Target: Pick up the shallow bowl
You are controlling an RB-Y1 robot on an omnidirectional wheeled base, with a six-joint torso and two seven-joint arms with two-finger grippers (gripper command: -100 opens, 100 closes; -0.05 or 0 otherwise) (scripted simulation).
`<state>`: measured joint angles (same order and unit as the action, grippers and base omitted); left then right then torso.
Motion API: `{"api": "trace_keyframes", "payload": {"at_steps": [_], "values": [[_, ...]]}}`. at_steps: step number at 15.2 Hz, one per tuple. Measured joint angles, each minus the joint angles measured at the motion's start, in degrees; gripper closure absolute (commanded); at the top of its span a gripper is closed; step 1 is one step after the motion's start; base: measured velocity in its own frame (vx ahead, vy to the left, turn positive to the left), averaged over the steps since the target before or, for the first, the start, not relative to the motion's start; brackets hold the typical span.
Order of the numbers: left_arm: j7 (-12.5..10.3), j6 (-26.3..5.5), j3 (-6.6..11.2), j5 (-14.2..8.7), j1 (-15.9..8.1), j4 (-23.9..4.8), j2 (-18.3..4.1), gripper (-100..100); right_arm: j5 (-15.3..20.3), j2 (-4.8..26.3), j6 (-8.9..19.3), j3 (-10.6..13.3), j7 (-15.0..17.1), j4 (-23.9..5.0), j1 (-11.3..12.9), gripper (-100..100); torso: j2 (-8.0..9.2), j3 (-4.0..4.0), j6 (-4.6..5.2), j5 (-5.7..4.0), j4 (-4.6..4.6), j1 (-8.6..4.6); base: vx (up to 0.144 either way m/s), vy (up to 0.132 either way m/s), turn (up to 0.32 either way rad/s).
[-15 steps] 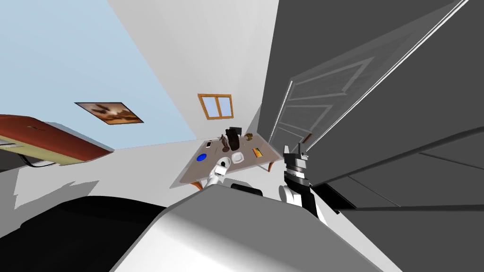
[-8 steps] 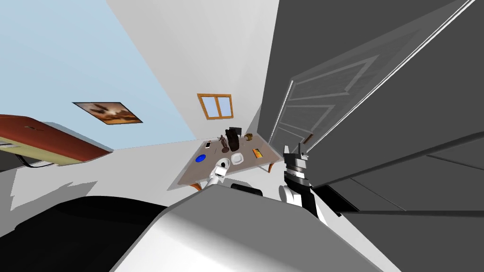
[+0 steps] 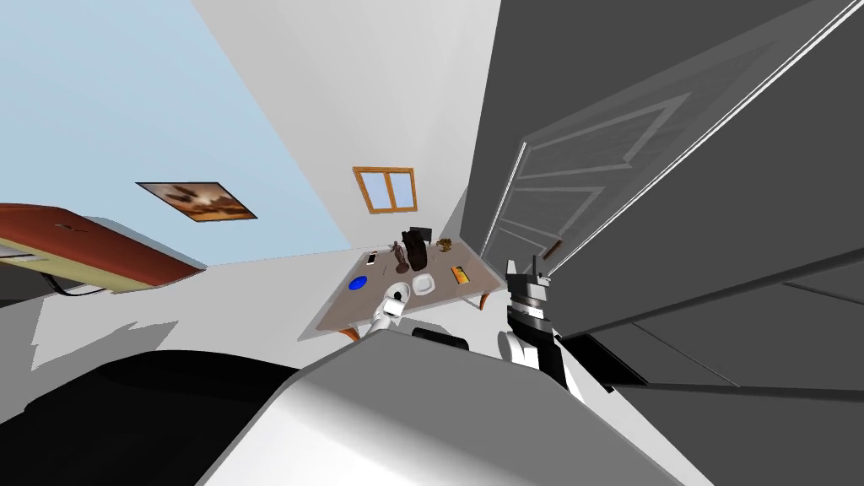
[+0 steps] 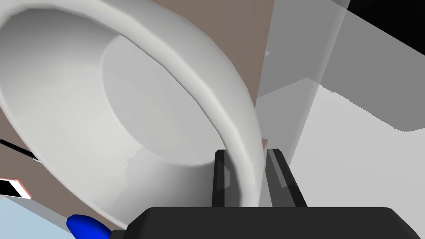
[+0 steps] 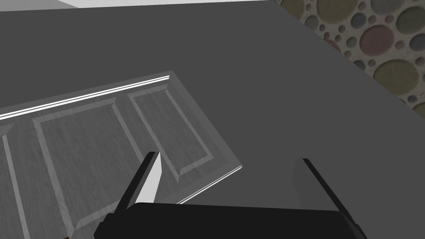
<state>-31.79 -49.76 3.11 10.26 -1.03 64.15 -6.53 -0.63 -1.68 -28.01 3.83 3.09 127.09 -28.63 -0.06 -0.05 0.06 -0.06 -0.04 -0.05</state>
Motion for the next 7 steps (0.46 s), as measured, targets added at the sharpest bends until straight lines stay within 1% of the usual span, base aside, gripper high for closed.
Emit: {"api": "trace_keyframes", "payload": {"at_steps": [1, 2, 5, 7], "values": [[0.0, 0.0, 0.00, 0.0, 0.0, 0.0, 0.0, 100, 0.0, 0.0, 0.0, 0.0, 0.0, 0.0, 0.0, 0, 0.00, 0.00, 0.00, 0.01, 0.00, 0.01, -0.021, 0.006, -0.043], [0.0, -0.5, -0.15, 0.1, 0.2, 0.7, 0.0, 100, 0.0, 0.0, 0.0, 0.0, 0.0, 0.0, 0.0, 0, 0.05, 0.03, 0.01, 0.01, 0.02, 0.01, -0.043, 0.014, -0.068], [-0.3, -2.6, -0.59, 0.2, 0.1, 2.5, 0.1, 100, 0.0, 0.0, 0.0, 0.0, 0.0, 0.0, 0.0, 0, 0.23, 0.15, 0.00, -0.02, 0.09, 0.03, -0.049, 0.017, -0.040], [-0.6, -4.4, -0.91, 0.3, 0.3, 4.3, 0.2, 100, 0.0, 0.0, 0.0, 0.0, 0.0, 0.0, 0.0, 0, 0.29, 0.20, 0.00, -0.04, 0.13, 0.00, -0.043, 0.011, -0.026]]}}
